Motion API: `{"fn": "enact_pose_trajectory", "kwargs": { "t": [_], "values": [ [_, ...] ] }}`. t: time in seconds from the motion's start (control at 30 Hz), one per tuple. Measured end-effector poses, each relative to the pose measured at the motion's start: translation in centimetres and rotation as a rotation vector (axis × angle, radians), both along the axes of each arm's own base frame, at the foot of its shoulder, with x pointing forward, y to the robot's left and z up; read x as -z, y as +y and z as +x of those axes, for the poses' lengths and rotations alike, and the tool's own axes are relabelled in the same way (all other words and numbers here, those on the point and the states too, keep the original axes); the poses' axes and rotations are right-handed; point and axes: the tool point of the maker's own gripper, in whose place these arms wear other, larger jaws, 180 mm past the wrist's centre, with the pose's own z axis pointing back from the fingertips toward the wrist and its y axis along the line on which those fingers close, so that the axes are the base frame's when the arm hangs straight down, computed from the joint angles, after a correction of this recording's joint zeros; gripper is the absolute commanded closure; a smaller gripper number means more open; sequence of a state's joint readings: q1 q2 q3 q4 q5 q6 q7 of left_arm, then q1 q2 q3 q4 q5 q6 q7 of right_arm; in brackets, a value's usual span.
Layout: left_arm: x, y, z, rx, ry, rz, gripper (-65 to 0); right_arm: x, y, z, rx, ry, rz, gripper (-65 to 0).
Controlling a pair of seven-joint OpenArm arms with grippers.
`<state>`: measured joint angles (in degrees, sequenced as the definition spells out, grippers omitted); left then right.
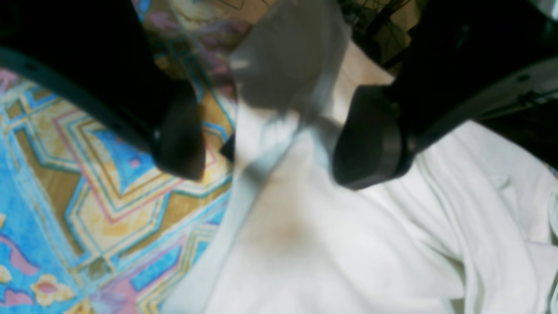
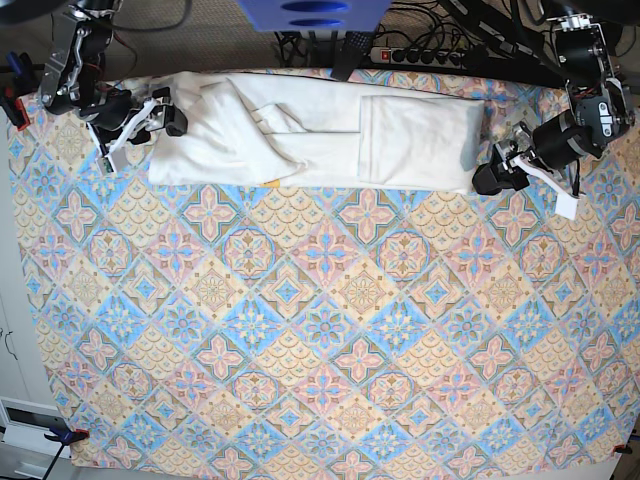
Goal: Fold the T-shirt properly
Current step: 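Grasp the strip's end with the right gripper and drag it inward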
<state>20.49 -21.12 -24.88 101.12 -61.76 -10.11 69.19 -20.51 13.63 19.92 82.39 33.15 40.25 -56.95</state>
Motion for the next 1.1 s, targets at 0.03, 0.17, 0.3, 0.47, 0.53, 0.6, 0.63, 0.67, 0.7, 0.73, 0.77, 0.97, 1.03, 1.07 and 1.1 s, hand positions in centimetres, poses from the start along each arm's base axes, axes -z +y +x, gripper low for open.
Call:
{"fn": "enact_pose_trajectory", "kwargs": {
  "t": [0.03, 0.17, 0.3, 0.47, 0.53, 0.6, 0.63, 0.67, 0.7, 0.73, 0.77, 0.97, 1.03, 1.07, 1.1],
  "values": [
    [0.0, 0.0, 0.0, 0.001, -0.001, 0.000, -41.5, 0.0, 0.0, 0.2, 0.002, -0.002, 0.004, -47.6],
    [0.0, 0.0, 0.0, -0.001, -0.002, 0.000, -41.5, 0.0, 0.2, 0.6, 0.015, -0.008, 0.010, -38.2],
    [0.0, 0.0, 0.1, -0.002, -0.003, 0.000, -41.5, 0.3, 1.1, 0.2, 0.011, 0.012, 0.027, -26.4],
    [0.0, 0.0, 0.1, -0.002, -0.003, 0.001, -41.5, 0.6, 1.6, -0.3, 0.002, 0.038, 0.035, -12.6],
    [-0.1, 0.0, 0.1, -0.001, -0.004, 0.000, -41.5, 0.7, 1.5, -0.2, 0.008, 0.042, 0.037, -5.7],
    [0.0, 0.0, 0.1, -0.002, -0.003, 0.000, -41.5, 0.7, 1.5, -0.3, 0.008, 0.044, 0.038, -1.9],
    [0.0, 0.0, 0.1, -0.002, -0.004, 0.000, -41.5, 0.7, 1.5, -0.3, 0.007, 0.046, 0.037, -1.5],
    [-0.1, 0.0, 0.1, -0.002, -0.004, 0.000, -41.5, 0.6, 1.4, 0.0, 0.008, 0.042, 0.035, -1.4],
    [-0.1, 0.0, 0.1, -0.002, -0.004, 0.001, -41.5, 0.5, 1.1, 0.2, 0.009, 0.040, 0.032, -1.4],
    [-0.1, 0.0, 0.1, -0.002, -0.005, 0.000, -41.5, 0.4, 0.8, 0.6, 0.016, 0.045, 0.026, -1.3],
    [-0.1, 0.0, 0.1, -0.002, -0.004, 0.000, -41.5, 0.2, 0.2, 1.2, 0.036, 0.039, 0.018, -1.2],
    [-0.1, 0.0, 0.2, -0.004, -0.009, 0.000, -41.5, -2.5, -4.4, 5.7, 0.146, -0.060, -0.045, -1.1],
    [-0.1, 0.0, 0.2, -0.004, -0.009, 0.000, -41.5, -3.1, -5.2, 6.3, 0.141, -0.070, -0.061, -1.1],
    [-0.1, 0.0, 0.2, -0.004, -0.009, 0.000, -41.5, -3.3, -5.6, 6.5, 0.128, -0.064, -0.074, -1.1],
    [-0.1, 0.1, 0.2, -0.004, -0.010, 0.001, -41.5, -3.6, -6.3, 6.8, 0.129, -0.067, -0.089, -1.1]
  ]
}}
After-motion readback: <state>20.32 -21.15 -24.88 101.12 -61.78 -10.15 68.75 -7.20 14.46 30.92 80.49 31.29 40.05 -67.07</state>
